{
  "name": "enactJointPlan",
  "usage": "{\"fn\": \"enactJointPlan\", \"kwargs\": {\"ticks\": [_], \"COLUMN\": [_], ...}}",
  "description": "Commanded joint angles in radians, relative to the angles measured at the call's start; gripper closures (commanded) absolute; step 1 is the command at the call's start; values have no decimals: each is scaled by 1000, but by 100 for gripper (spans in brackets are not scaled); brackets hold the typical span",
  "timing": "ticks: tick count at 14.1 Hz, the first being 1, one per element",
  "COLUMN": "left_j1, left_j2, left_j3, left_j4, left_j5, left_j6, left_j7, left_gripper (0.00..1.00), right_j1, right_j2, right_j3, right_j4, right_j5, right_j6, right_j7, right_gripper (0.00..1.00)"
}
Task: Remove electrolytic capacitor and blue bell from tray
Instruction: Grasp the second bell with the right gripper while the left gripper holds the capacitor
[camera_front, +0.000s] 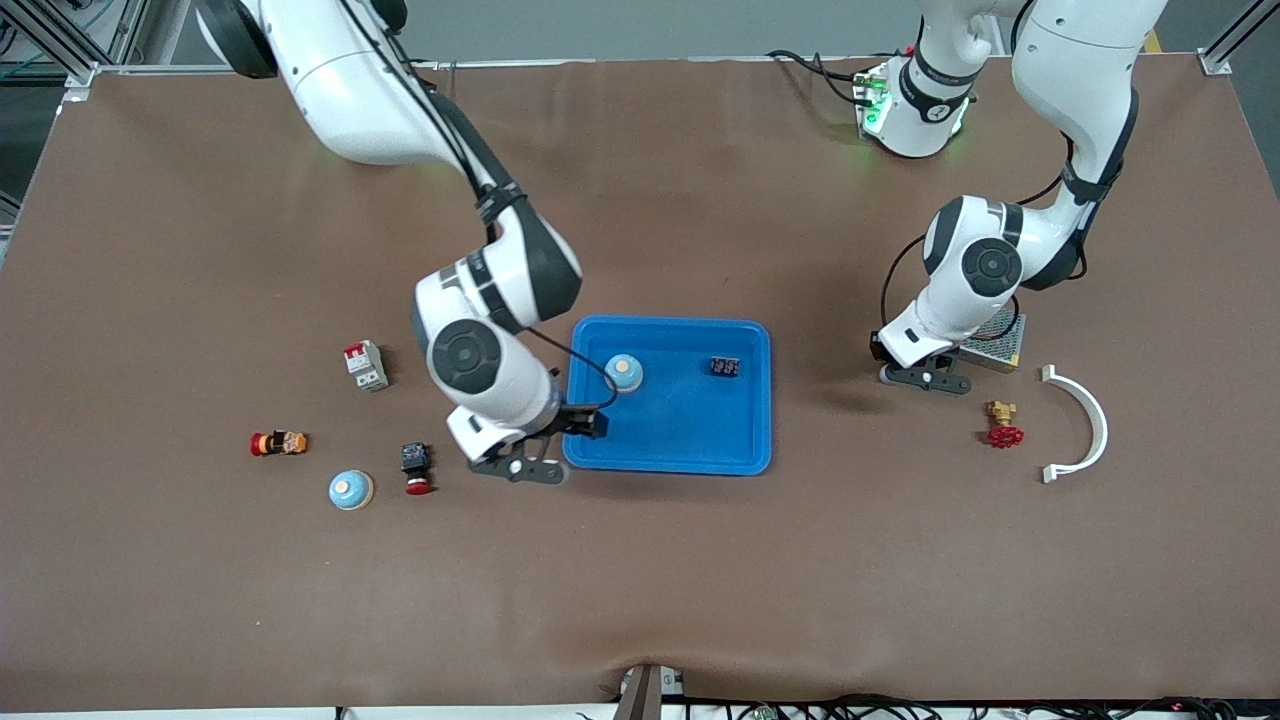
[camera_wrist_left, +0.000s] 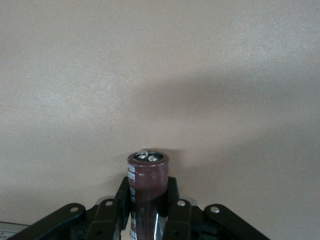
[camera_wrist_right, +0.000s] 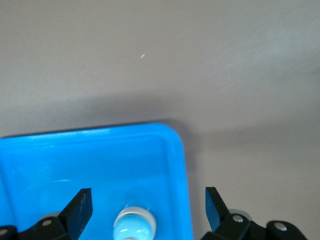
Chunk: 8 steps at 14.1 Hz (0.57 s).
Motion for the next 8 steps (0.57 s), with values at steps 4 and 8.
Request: {"fn": "enactJointPlan", "kwargs": {"ticks": [4, 8], "left_j1": [11, 13], "left_j2": [0, -3], "left_j3": [-5, -5], "left_j4": [-4, -3], "left_j5": [19, 17], "left_j6": [18, 17], "left_j7": [8, -24], "left_gripper": [100, 100], "right_j1": [91, 137], "right_j2": [0, 0], "right_j3": [-13, -13], "right_j4": [-135, -171], "right_j5": [-3, -26], "right_j6": [141, 139], "right_j7": [66, 74], "right_gripper": [0, 0]}}
